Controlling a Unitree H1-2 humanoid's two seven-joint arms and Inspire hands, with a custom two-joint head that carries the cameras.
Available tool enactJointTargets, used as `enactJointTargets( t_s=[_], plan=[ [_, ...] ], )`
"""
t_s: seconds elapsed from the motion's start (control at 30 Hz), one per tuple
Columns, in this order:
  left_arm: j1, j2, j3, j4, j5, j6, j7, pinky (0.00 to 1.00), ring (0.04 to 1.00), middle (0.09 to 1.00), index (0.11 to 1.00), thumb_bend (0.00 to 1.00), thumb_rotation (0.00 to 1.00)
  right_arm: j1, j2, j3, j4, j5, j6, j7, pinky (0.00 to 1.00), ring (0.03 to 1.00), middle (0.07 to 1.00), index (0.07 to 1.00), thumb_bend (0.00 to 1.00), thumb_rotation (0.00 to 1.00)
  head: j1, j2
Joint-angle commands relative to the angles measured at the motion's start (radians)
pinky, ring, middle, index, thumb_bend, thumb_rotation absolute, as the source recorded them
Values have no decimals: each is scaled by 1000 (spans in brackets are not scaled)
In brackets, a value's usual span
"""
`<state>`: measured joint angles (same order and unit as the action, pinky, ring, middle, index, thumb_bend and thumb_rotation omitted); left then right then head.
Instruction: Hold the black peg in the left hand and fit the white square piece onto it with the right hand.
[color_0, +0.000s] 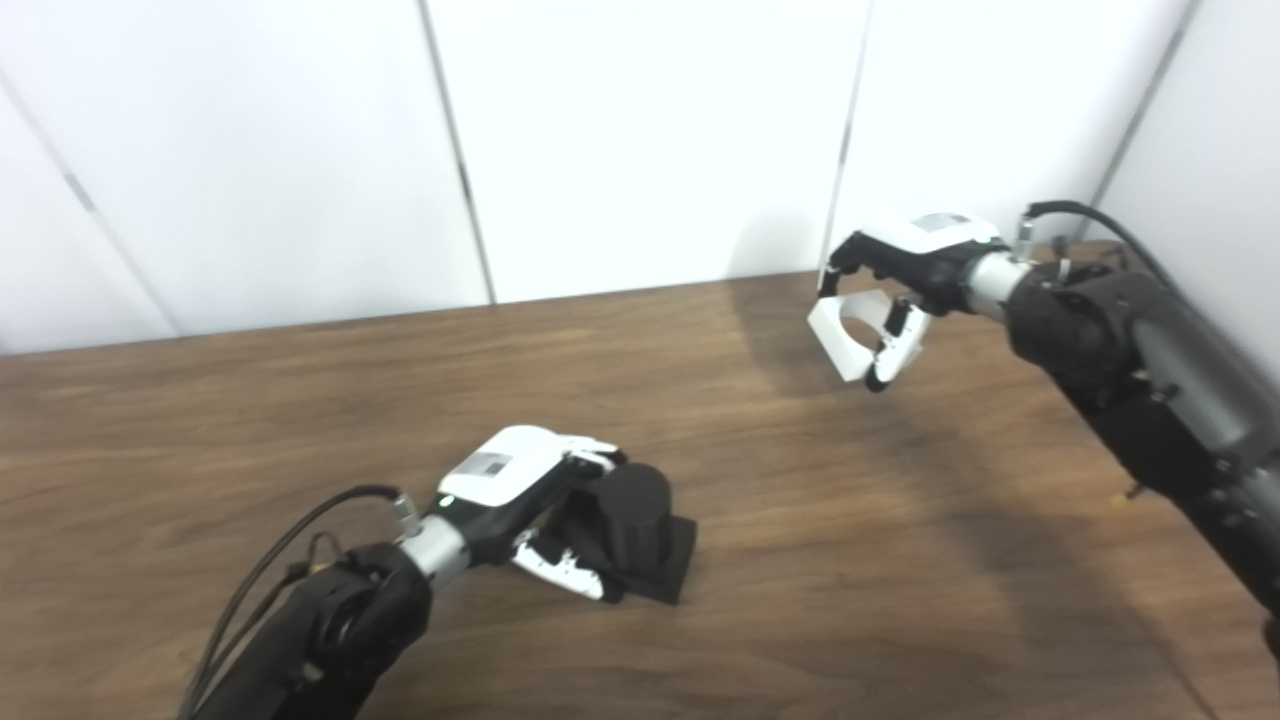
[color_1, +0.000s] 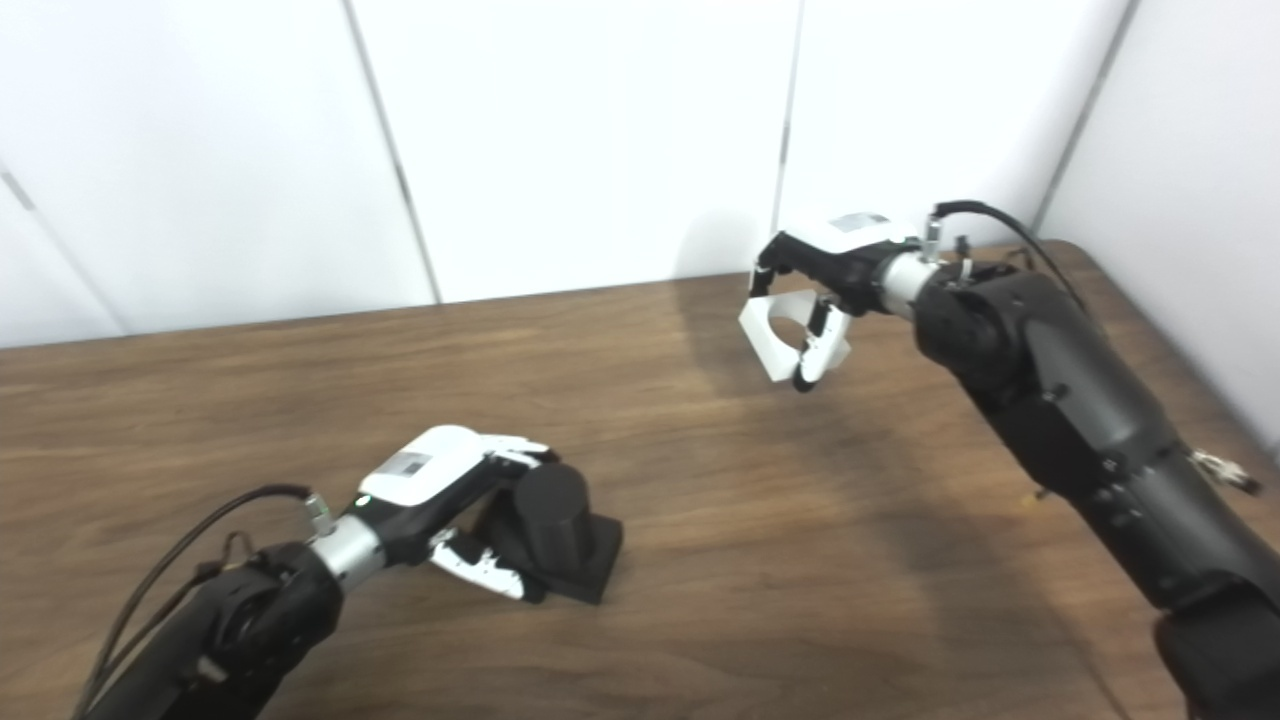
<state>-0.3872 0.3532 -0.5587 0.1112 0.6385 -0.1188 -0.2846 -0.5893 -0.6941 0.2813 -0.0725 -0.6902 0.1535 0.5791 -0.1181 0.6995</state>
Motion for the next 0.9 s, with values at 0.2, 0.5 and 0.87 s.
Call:
enactJointTargets(
  t_s=[0.2,0.5,0.87],
  plan=[
    [20,-1,-32,57,64,77,-86,830,870,862,486,525,64,-61,-17,-20,-112,38,-14,70,660,774,737,480,523,133,45,18],
    [12,-7,-25,57,66,77,-90,833,861,865,486,525,64,-70,11,-16,-209,85,-11,139,634,757,726,479,523,132,60,26],
    [2,-11,-28,59,72,80,-97,847,864,864,485,525,65,-93,63,4,-308,119,6,205,614,764,723,479,522,132,61,31]
  ],
)
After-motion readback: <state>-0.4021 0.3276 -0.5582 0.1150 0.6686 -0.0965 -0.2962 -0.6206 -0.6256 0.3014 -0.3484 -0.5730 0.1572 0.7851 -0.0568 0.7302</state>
